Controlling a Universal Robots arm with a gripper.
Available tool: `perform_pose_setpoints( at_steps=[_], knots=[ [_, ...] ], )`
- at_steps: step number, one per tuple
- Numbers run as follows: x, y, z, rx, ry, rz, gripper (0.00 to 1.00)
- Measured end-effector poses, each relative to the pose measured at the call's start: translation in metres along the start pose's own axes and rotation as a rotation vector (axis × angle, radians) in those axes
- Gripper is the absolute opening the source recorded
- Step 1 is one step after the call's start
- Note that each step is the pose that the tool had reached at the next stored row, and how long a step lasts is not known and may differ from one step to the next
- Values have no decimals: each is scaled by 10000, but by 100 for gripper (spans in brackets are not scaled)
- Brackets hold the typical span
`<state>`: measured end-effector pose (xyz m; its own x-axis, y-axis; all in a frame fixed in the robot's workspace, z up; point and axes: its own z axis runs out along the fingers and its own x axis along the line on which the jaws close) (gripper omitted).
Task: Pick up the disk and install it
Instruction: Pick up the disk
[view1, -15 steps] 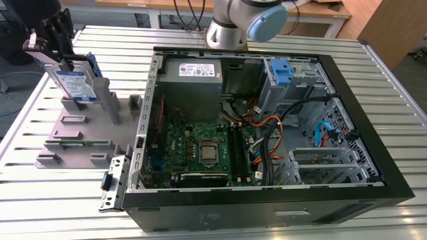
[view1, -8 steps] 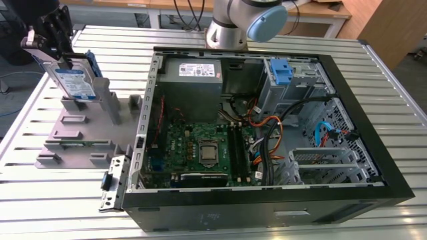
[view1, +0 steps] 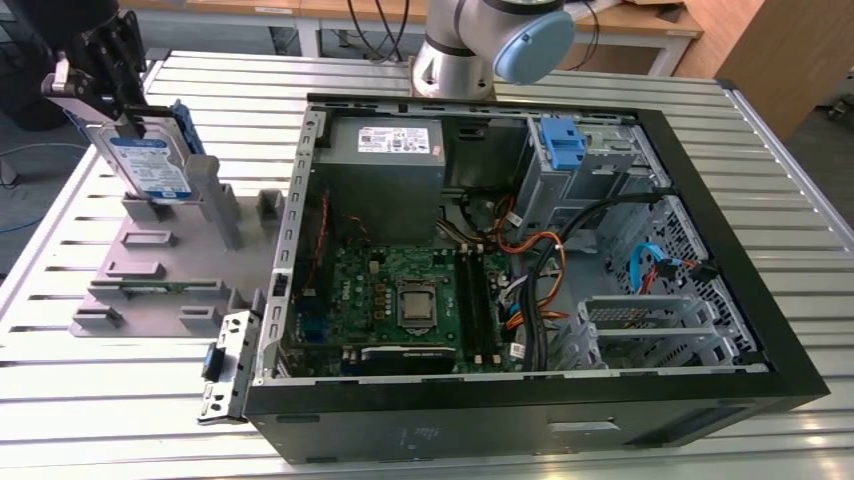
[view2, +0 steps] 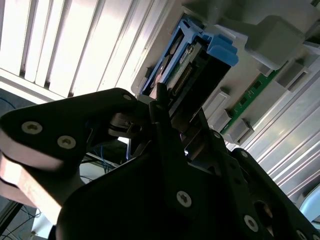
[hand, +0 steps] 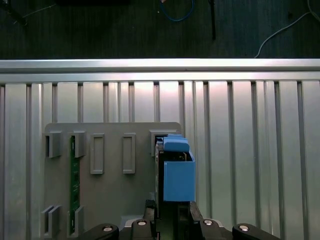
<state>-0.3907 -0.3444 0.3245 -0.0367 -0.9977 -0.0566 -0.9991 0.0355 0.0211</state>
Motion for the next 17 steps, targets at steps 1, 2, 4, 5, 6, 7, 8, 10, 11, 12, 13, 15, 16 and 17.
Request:
perform_pose_setpoints(
  at_steps=[1, 2, 4, 5, 6, 7, 8, 10, 11, 12, 13, 15, 16, 17],
  knots=[
    [0, 0, 0, -1, 0, 0, 35],
    [0, 0, -1, -1, 0, 0, 35],
    [0, 0, -1, -1, 0, 0, 35],
    [0, 0, -1, 0, 0, 0, 35],
    [0, 0, -7, -4, 2, 0, 35],
    [-1, 0, -19, -7, 4, 0, 35],
    [-2, 1, -30, -4, 2, 0, 35],
    [-4, 1, -63, -1, 1, 0, 35],
    [-5, 2, -79, -2, 2, 0, 35],
    [-5, 2, -89, -1, 1, 0, 35],
    [-5, 2, -91, 0, 0, 0, 35],
    [-5, 2, -91, 3, -1, 0, 35],
    [-6, 2, -99, -1, 0, 0, 35],
    [-6, 2, -106, -1, 1, 0, 35]
  ],
)
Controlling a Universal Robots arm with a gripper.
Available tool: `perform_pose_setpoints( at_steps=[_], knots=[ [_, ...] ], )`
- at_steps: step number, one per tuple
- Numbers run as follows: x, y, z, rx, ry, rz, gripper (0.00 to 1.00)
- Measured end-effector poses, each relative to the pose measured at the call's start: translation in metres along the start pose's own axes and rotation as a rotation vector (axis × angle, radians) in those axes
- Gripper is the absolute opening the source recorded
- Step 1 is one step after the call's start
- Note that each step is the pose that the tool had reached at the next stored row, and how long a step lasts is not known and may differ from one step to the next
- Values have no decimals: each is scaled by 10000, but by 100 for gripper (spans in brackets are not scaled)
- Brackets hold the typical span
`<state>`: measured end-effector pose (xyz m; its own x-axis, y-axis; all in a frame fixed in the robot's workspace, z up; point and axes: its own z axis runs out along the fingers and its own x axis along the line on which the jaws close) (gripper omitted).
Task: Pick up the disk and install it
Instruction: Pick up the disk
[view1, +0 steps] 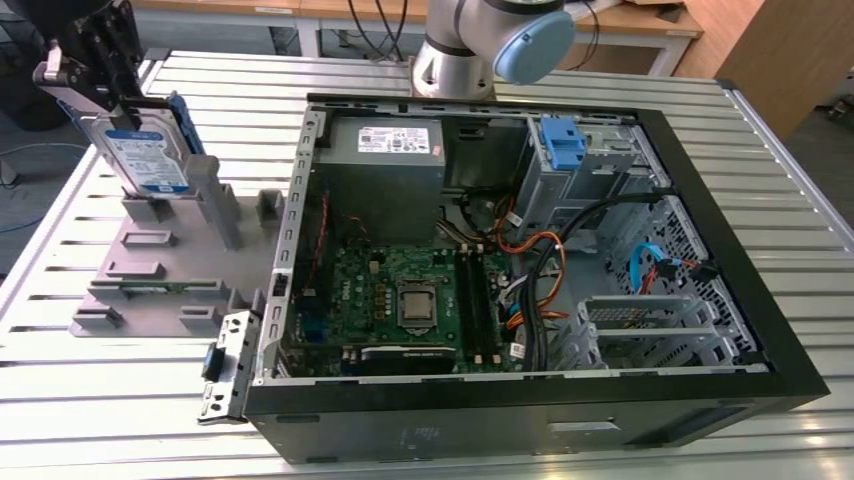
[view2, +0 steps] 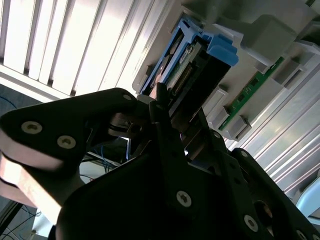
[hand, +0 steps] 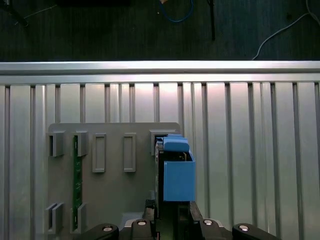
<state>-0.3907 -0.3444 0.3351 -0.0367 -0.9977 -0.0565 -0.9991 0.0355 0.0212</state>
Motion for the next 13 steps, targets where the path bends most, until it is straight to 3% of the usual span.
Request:
perform_pose_setpoints(
  at_steps=[13],
  knots=[
    [-4, 1, -60, 3, -1, 0, 35]
  ],
)
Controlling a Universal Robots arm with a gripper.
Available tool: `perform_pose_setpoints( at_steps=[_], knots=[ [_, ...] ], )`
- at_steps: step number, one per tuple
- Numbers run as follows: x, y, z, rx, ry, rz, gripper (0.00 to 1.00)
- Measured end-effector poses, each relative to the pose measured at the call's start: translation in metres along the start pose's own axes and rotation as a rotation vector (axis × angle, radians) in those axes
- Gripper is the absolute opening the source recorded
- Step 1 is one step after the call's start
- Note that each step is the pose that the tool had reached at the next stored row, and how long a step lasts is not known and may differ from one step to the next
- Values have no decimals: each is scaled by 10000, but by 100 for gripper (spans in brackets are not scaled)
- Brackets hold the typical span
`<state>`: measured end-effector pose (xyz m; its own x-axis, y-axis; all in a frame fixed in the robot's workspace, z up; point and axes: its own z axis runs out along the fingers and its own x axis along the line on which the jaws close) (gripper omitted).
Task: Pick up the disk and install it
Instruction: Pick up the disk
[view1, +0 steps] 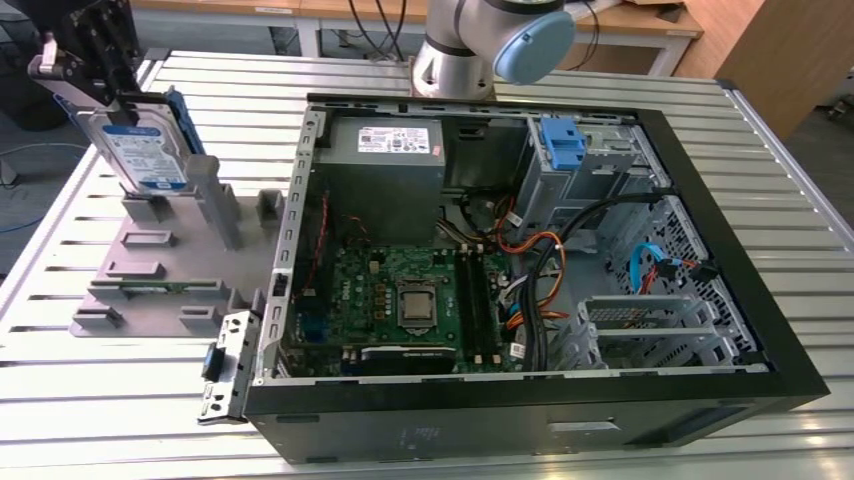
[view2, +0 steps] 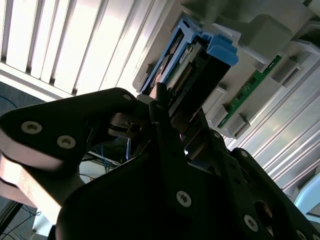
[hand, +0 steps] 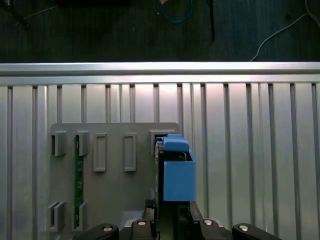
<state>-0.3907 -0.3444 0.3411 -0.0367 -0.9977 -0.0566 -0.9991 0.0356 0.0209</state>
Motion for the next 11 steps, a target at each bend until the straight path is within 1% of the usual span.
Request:
perform_pose_setpoints(
  at_steps=[7, 11],
  knots=[
    [0, 0, -5, -3, 2, 0, 35],
    [-2, 1, -31, -3, 2, 0, 35]
  ],
)
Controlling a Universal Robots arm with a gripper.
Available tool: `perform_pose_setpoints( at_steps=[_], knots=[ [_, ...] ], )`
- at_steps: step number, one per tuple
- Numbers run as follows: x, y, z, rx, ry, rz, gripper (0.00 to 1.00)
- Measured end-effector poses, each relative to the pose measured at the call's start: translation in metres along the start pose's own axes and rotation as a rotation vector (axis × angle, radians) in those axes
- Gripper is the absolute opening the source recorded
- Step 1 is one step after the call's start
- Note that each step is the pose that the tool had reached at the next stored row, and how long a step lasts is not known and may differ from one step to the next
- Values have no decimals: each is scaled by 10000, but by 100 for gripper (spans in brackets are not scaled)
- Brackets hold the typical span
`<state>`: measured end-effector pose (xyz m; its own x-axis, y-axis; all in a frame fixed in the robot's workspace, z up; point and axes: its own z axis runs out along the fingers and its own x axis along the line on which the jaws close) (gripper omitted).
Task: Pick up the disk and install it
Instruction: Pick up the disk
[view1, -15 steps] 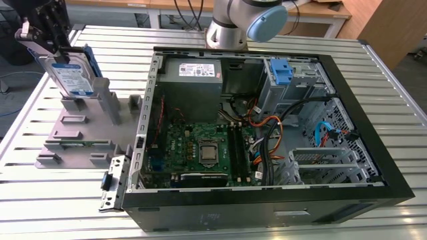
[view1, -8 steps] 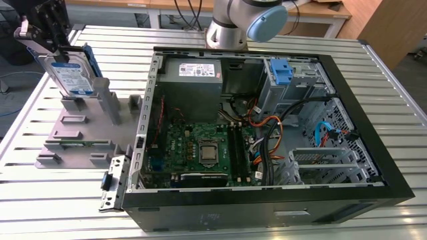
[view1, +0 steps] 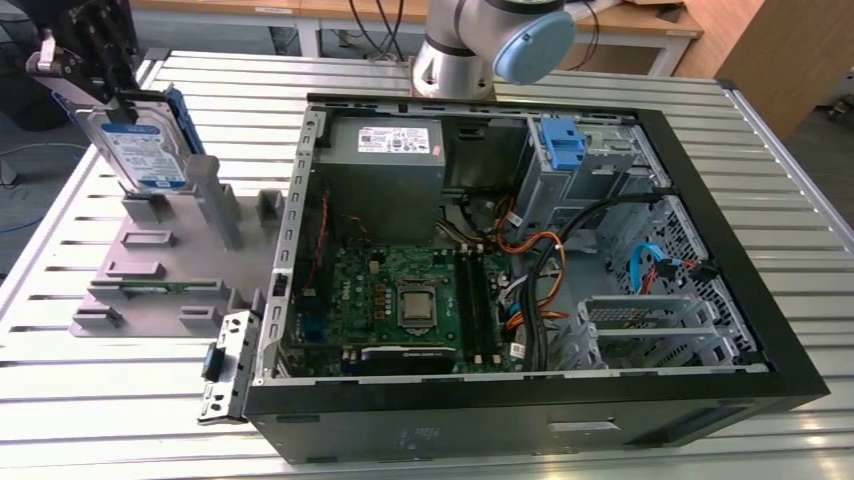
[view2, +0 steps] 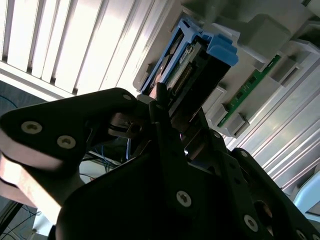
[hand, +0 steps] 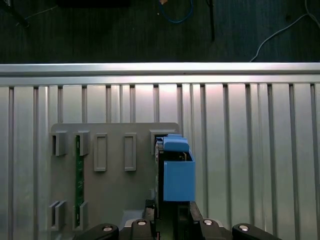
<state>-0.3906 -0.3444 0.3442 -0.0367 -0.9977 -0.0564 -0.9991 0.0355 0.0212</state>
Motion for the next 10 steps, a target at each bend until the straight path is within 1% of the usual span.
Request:
perform_pose_setpoints(
  at_steps=[10],
  knots=[
    [-6, 2, -102, 1, -1, 0, 35]
  ],
)
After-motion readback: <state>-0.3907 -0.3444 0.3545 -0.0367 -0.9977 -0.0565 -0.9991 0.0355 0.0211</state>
